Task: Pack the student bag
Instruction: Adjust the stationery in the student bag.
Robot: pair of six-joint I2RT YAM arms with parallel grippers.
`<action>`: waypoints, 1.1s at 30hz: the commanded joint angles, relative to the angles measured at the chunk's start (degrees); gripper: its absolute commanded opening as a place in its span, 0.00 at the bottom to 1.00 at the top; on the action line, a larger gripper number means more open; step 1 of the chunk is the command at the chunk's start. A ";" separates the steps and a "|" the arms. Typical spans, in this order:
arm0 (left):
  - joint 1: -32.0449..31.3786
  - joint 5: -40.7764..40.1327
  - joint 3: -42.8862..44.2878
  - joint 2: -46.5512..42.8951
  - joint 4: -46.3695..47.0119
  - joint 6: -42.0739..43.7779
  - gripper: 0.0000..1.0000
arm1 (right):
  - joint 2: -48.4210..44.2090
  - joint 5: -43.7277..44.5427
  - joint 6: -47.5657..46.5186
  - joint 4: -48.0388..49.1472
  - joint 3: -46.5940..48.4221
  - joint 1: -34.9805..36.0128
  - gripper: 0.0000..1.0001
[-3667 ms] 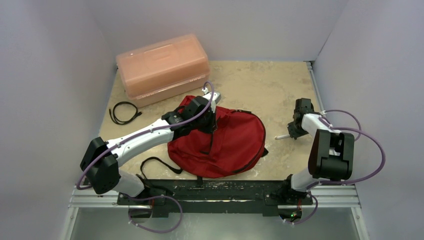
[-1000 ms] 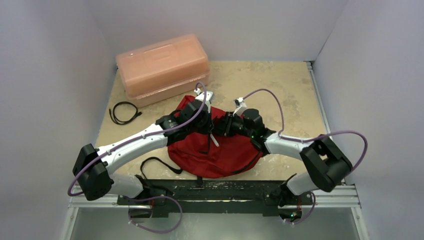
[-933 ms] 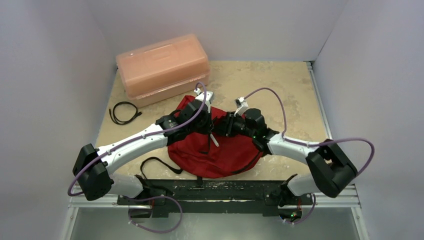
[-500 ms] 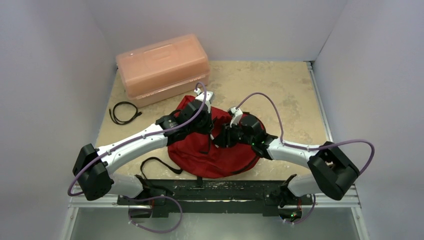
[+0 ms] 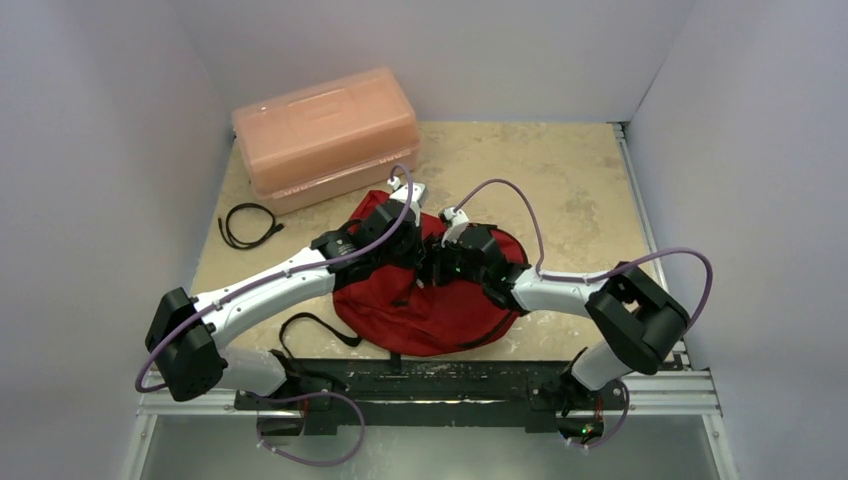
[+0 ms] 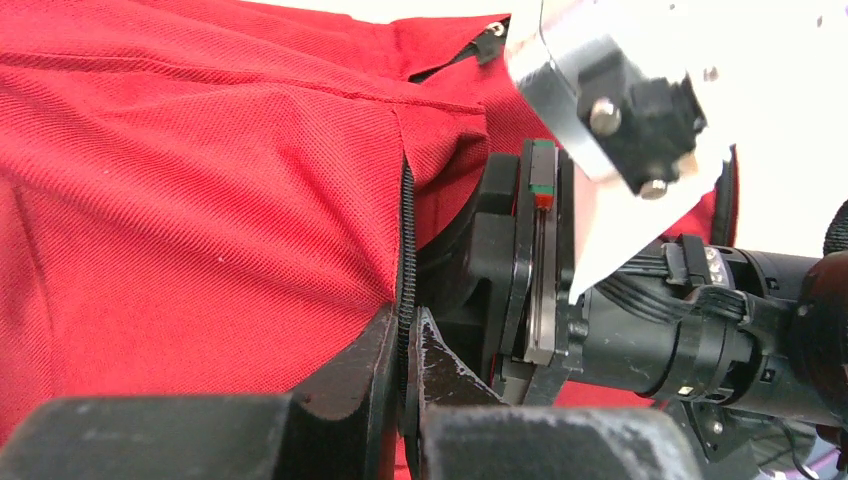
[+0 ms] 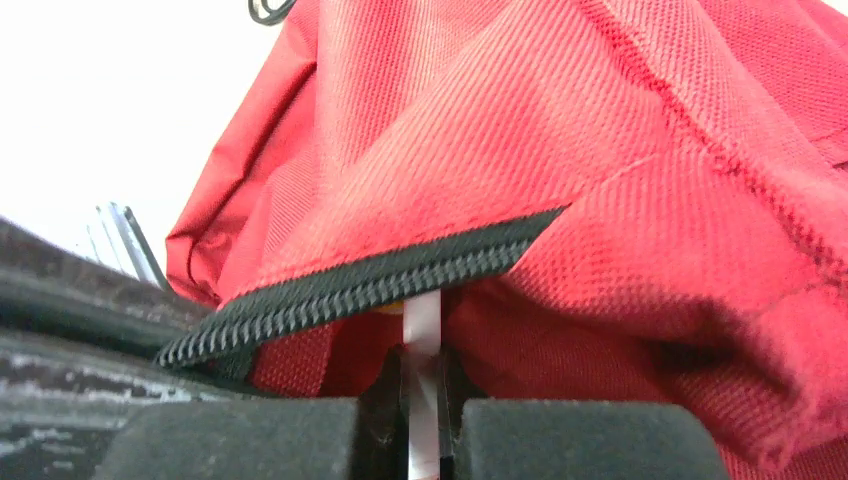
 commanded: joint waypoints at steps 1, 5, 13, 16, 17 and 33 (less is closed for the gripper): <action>-0.61 1.33 1.80 -1.69 0.29 -0.76 0.00 | 1.64 -5.05 9.60 2.75 5.59 0.16 0.00; -0.66 0.78 1.80 -2.92 -0.35 -0.56 0.00 | -0.85 -8.48 15.21 0.73 5.21 -2.78 0.00; -0.62 -2.18 2.01 -3.29 -2.14 -0.96 0.00 | 5.52 -11.47 24.29 15.08 4.36 -4.56 0.00; -0.52 -3.72 1.92 -3.74 -3.15 2.02 0.00 | 9.40 -10.68 24.07 18.84 4.27 -4.31 0.09; -0.52 -3.49 1.88 -3.91 -3.26 2.67 0.00 | 10.12 -10.63 23.06 18.64 4.35 -4.35 0.11; -0.26 -1.03 1.68 -2.92 -0.90 3.17 0.00 | 1.07 -12.46 11.88 1.44 1.15 -5.93 0.33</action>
